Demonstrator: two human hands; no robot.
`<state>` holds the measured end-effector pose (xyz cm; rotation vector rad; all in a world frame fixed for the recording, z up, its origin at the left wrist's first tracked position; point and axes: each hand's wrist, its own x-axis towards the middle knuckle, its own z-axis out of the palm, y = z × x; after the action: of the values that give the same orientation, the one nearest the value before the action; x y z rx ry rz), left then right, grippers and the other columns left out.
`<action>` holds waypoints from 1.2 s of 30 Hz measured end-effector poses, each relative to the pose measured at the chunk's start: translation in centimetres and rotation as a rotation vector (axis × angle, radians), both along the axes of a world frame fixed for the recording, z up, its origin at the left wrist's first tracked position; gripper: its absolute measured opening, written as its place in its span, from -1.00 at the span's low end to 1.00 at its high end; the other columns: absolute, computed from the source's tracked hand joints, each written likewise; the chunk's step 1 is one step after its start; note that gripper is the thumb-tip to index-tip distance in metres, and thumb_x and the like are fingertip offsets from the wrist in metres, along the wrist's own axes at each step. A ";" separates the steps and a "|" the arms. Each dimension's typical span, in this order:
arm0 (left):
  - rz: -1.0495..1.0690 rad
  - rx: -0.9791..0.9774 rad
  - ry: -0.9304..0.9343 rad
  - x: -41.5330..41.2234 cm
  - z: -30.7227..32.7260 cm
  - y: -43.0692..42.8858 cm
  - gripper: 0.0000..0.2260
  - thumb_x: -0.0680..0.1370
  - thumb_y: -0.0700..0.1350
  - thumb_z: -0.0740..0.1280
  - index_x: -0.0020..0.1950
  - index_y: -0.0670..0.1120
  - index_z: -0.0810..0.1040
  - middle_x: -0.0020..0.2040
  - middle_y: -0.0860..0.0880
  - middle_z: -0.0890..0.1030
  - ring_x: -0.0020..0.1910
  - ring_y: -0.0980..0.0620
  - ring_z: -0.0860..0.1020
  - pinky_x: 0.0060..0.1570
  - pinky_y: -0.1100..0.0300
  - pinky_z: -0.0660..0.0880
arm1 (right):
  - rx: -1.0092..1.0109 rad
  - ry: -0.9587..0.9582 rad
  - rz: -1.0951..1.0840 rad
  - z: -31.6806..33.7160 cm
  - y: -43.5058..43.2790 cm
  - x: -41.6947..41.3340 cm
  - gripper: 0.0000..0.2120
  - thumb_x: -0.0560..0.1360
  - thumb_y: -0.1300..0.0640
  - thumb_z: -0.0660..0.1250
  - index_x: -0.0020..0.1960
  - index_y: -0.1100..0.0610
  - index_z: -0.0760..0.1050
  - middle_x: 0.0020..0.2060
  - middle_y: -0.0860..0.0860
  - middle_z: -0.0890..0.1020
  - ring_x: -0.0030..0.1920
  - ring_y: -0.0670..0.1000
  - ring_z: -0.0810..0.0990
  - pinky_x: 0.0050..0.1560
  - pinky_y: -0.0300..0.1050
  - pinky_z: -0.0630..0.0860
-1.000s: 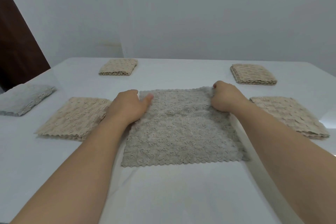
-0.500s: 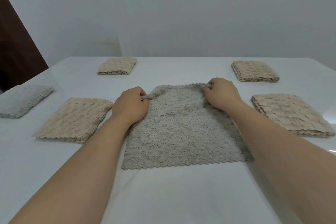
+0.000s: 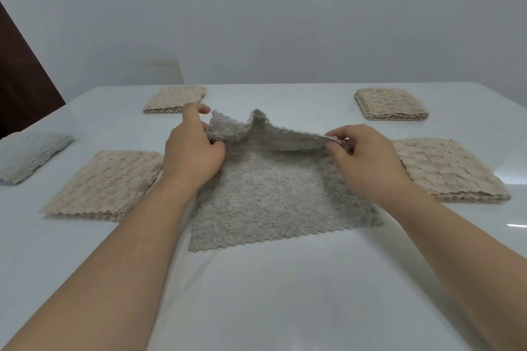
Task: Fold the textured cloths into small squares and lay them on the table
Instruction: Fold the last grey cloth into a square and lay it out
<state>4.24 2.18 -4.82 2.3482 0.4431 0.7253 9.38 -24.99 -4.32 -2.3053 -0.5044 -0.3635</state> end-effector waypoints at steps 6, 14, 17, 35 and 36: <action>-0.034 -0.151 -0.001 0.3 -0.2 -0.2 -0.86 0.48 -0.16 0.49 -0.02 0.05 0.66 -0.12 0.15 0.63 -0.10 0.12 0.58 -0.21 0.27 0.46 | 0.002 -0.014 -0.006 -2.3 -1.4 -1.4 -0.92 0.59 0.04 0.37 0.05 -0.01 0.63 -0.04 -0.12 0.61 0.00 -0.09 0.54 -0.06 -0.32 0.32; -0.122 -0.271 -0.052 1.3 -0.4 -0.4 -0.86 0.48 -0.14 0.52 -0.18 0.07 0.62 -0.12 0.10 0.67 -0.11 0.08 0.59 -0.11 0.12 0.53 | 0.101 0.074 0.060 -2.9 -1.5 0.4 -0.96 0.54 0.14 0.40 -0.03 0.02 0.61 -0.03 -0.06 0.60 0.03 -0.05 0.53 -0.02 -0.24 0.31; -0.166 -0.242 -0.015 0.3 -0.1 0.1 -0.83 0.46 -0.17 0.53 -0.18 0.09 0.62 -0.02 0.08 0.69 0.01 0.01 0.63 0.03 0.05 0.57 | 0.083 0.006 0.090 -2.7 -2.0 0.5 -0.93 0.51 0.17 0.42 -0.06 0.01 0.60 -0.05 -0.06 0.56 -0.02 -0.10 0.50 -0.05 -0.43 0.30; -0.322 0.008 0.159 -6.6 -2.4 2.4 -0.73 0.35 -0.39 0.40 -0.30 0.01 0.55 0.19 0.20 0.59 0.13 0.29 0.53 0.01 0.14 0.42 | -0.352 0.043 0.464 -1.7 -3.7 -1.8 -0.81 0.43 -0.06 0.47 -0.22 -0.11 0.45 -0.09 -0.15 0.45 0.01 -0.10 0.44 0.05 -0.12 0.42; -0.321 0.009 0.152 -6.7 -2.7 2.5 -0.73 0.35 -0.38 0.40 -0.32 0.01 0.54 0.18 0.21 0.60 0.12 0.29 0.53 -0.02 0.12 0.44 | -0.352 0.037 0.465 -1.6 -3.7 -1.9 -0.81 0.43 -0.06 0.47 -0.23 -0.11 0.45 -0.10 -0.15 0.45 0.00 -0.10 0.44 0.04 -0.11 0.43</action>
<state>-2.42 4.65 -7.48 2.4143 0.1200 0.4006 7.53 -28.68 -5.93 -2.4208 -1.1308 -0.0019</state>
